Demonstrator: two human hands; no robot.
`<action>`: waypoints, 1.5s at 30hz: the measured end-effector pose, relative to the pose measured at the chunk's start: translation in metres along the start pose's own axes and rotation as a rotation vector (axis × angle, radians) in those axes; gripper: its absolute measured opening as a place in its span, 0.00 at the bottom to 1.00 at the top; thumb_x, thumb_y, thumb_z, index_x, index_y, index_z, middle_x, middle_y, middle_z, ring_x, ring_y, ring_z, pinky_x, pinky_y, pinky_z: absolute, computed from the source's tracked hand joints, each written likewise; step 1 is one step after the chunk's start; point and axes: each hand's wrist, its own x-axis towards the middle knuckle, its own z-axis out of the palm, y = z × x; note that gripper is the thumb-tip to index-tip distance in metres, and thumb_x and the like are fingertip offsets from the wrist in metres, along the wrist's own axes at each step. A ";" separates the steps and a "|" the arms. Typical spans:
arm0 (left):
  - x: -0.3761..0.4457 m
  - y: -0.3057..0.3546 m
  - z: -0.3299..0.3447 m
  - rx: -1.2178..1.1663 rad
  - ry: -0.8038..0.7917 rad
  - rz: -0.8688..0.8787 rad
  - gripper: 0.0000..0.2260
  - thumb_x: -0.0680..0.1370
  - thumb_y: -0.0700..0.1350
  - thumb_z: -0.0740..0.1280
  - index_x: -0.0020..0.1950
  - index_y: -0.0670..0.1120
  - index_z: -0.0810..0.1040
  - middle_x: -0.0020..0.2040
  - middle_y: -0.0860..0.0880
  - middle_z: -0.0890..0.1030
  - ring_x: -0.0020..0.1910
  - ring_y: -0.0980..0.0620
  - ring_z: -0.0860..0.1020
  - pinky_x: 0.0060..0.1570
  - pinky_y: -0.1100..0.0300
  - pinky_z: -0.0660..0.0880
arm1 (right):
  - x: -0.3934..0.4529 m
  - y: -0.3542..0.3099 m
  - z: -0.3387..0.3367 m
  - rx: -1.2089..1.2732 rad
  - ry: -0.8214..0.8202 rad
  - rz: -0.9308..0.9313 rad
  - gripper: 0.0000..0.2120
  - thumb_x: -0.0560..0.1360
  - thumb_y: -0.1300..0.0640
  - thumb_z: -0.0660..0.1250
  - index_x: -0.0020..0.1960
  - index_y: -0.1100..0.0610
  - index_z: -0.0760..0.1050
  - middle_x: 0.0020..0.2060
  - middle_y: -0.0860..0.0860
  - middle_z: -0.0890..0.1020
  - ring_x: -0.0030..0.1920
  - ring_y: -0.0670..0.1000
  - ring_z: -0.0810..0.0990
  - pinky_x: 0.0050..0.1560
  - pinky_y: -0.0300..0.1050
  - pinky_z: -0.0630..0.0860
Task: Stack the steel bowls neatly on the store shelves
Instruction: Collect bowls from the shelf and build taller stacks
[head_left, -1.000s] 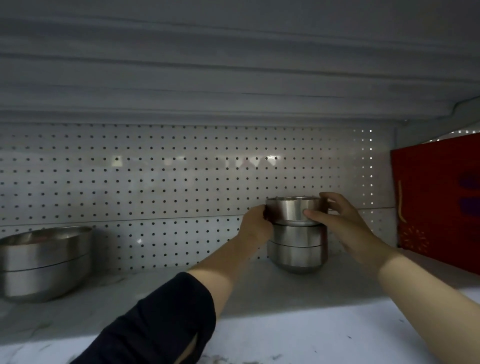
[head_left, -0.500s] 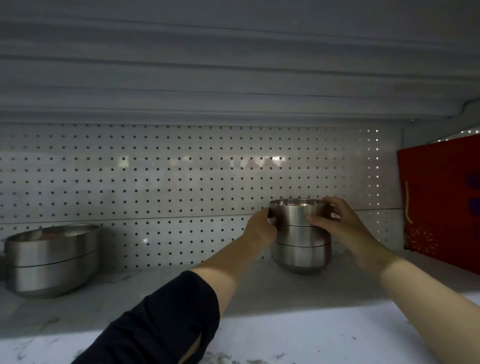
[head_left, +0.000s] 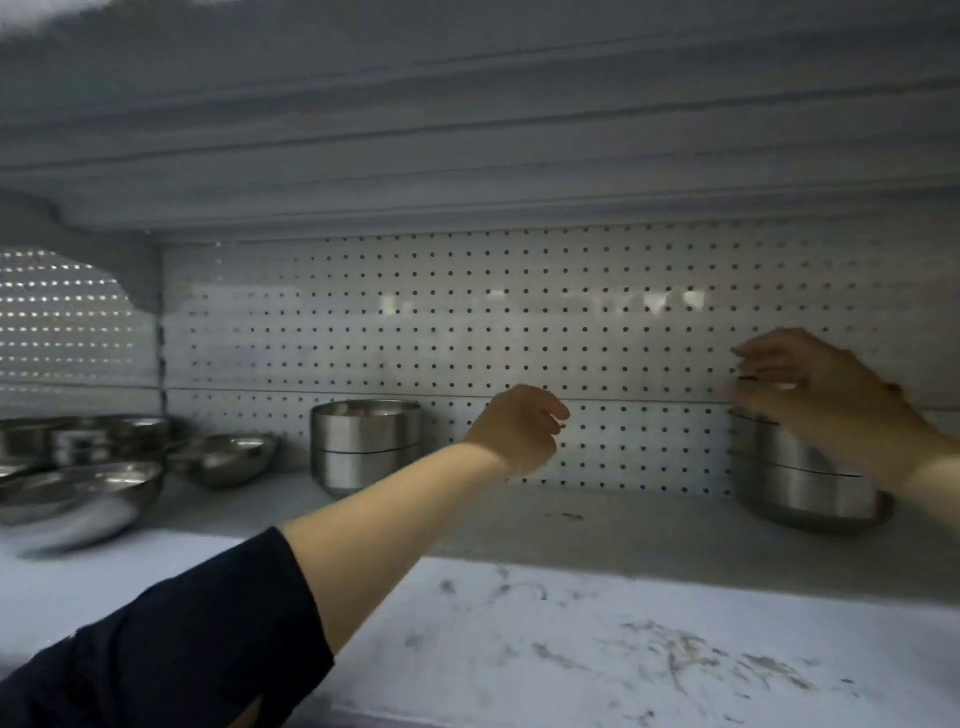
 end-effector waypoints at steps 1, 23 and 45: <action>-0.006 -0.010 -0.014 0.010 0.030 -0.029 0.16 0.75 0.33 0.63 0.60 0.47 0.77 0.59 0.49 0.80 0.53 0.53 0.78 0.40 0.68 0.76 | -0.001 -0.017 0.017 -0.071 -0.086 -0.017 0.15 0.70 0.48 0.71 0.55 0.44 0.71 0.53 0.45 0.76 0.55 0.47 0.74 0.54 0.44 0.69; -0.193 -0.198 -0.276 0.401 0.137 -0.088 0.13 0.72 0.39 0.67 0.55 0.46 0.80 0.55 0.47 0.81 0.56 0.47 0.78 0.56 0.56 0.75 | -0.084 -0.343 0.335 -0.215 -0.486 -0.287 0.12 0.68 0.48 0.69 0.49 0.52 0.80 0.45 0.46 0.82 0.48 0.49 0.80 0.51 0.47 0.78; -0.288 -0.402 -0.506 0.521 0.383 -0.362 0.14 0.71 0.35 0.64 0.54 0.45 0.81 0.53 0.44 0.82 0.54 0.44 0.79 0.52 0.53 0.77 | -0.073 -0.565 0.577 -0.043 -0.594 -0.555 0.09 0.69 0.52 0.71 0.48 0.53 0.79 0.43 0.47 0.82 0.44 0.49 0.80 0.47 0.47 0.79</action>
